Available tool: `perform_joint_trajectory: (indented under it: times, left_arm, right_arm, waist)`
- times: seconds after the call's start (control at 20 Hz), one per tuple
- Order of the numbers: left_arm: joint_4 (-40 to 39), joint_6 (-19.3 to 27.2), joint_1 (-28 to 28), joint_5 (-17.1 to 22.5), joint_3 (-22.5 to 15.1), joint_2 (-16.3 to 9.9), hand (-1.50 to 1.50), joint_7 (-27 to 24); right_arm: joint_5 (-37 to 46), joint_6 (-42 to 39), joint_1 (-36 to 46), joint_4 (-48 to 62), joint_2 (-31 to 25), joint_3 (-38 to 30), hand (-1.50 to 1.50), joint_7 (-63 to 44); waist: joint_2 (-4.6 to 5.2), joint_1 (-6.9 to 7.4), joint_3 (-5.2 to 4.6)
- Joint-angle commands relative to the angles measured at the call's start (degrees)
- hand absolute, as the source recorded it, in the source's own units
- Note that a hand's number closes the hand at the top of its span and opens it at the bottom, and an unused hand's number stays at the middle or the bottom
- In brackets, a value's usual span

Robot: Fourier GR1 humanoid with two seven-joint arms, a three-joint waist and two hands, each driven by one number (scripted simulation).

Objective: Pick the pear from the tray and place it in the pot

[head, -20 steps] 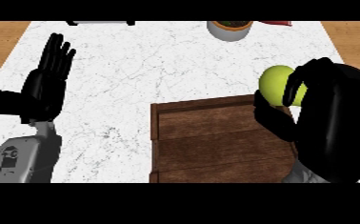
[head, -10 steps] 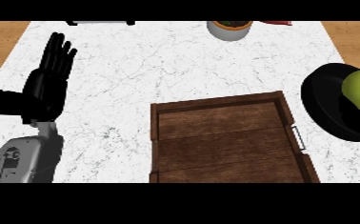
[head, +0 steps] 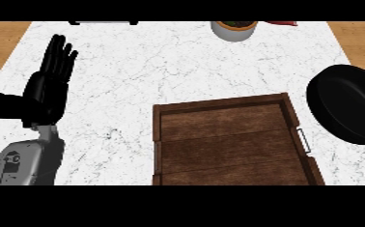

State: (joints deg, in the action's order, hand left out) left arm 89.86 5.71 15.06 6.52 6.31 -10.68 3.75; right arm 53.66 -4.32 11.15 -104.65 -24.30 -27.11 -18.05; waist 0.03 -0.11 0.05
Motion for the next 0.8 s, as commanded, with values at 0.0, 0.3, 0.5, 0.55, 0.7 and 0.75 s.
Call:
perform_joint_trajectory:
  times: [0.0, 0.3, 0.5, 0.55, 0.7, 0.75]
  left_arm:
    - [-1.07, -1.11, 1.30, 1.06, 0.57, -0.27, 0.00, 0.67]
    - [-2.68, -0.51, 0.81, -0.58, 0.25, 1.18, 0.00, -3.01]
    - [1.15, -1.11, 0.07, 0.59, 1.09, -0.57, 0.00, 1.46]
    - [1.02, -1.13, -0.84, 0.24, 0.37, 0.08, 0.00, 0.67]
    - [-0.46, -0.18, 1.02, -0.44, -0.23, 0.93, 0.00, 1.05]
    - [-1.16, -2.44, 0.82, 1.31, 0.96, 0.10, 0.00, -1.27]
  right_arm:
    - [-3.55, 6.33, 0.28, 13.10, -3.04, -4.65, 1.50, 10.29]
    - [0.07, 13.30, 5.29, 27.86, -4.21, -2.71, 1.50, 13.50]
    - [-3.94, 8.17, 4.62, 34.02, -5.66, -3.59, 1.50, 15.80]
    - [-6.26, 6.31, 5.18, 37.06, -5.38, -4.96, 1.50, 15.76]
    - [-11.01, 5.20, 7.53, 43.32, -4.75, -6.76, -1.50, 18.95]
    - [-10.32, 1.41, 13.76, 48.03, -8.95, -5.87, -1.50, 16.92]
  waist:
    - [0.10, 0.20, 0.00]
    - [0.16, 0.48, -0.03]
    - [0.00, 0.41, -0.02]
    - [0.06, 0.60, 0.00]
    - [0.10, 0.54, 0.03]
    - [0.25, 1.19, 0.00]
